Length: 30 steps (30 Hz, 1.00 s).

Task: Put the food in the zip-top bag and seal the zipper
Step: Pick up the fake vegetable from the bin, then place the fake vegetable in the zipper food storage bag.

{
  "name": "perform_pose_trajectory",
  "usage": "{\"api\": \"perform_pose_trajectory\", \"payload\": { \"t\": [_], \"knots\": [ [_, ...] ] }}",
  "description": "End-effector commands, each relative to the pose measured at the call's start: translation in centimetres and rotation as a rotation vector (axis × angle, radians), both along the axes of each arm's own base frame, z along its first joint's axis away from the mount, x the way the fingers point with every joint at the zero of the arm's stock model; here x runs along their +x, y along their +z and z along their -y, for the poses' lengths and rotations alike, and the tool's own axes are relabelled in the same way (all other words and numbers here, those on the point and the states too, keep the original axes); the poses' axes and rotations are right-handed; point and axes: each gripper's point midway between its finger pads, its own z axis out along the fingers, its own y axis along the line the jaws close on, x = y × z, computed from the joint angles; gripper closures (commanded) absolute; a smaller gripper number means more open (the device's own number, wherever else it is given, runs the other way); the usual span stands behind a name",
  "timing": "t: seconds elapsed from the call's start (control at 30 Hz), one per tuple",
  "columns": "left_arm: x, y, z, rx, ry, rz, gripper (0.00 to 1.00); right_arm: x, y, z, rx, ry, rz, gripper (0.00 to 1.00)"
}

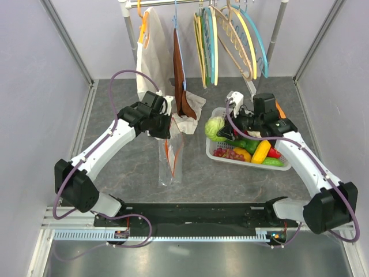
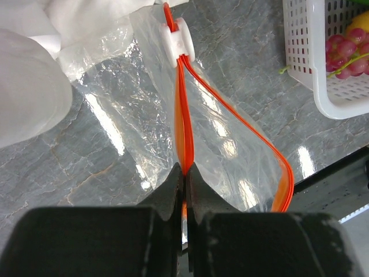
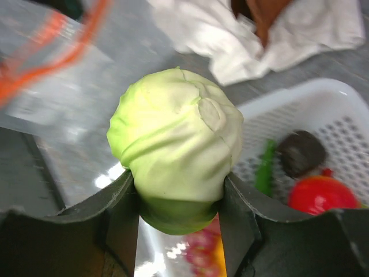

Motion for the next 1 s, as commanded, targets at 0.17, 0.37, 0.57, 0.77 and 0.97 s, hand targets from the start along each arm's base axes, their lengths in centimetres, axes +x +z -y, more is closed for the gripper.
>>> {"api": "perform_pose_trajectory", "payload": {
  "t": [0.17, 0.37, 0.57, 0.77, 0.97],
  "knots": [
    [-0.2, -0.2, 0.6, -0.037, 0.009, -0.036, 0.98, -5.6, 11.9, -7.6, 0.408, 0.189, -0.024, 0.56],
    [-0.7, -0.3, 1.3, -0.071, -0.011, -0.065, 0.98, -6.8, 14.7, -11.3, 0.492, 0.261, 0.053, 0.55],
    [-1.6, 0.4, 2.6, -0.147, -0.050, -0.110, 0.98, -8.0, 13.4, -14.9, 0.458, 0.344, 0.138, 0.55],
    [-2.8, 1.3, 3.2, -0.254, -0.086, -0.176, 0.98, -8.2, 8.9, -15.4, 0.334, 0.390, 0.277, 0.57],
    [-3.2, 2.2, 3.0, -0.409, -0.086, -0.280, 0.98, -8.4, 5.3, -15.0, 0.269, 0.401, 0.292, 0.59]
  ]
}}
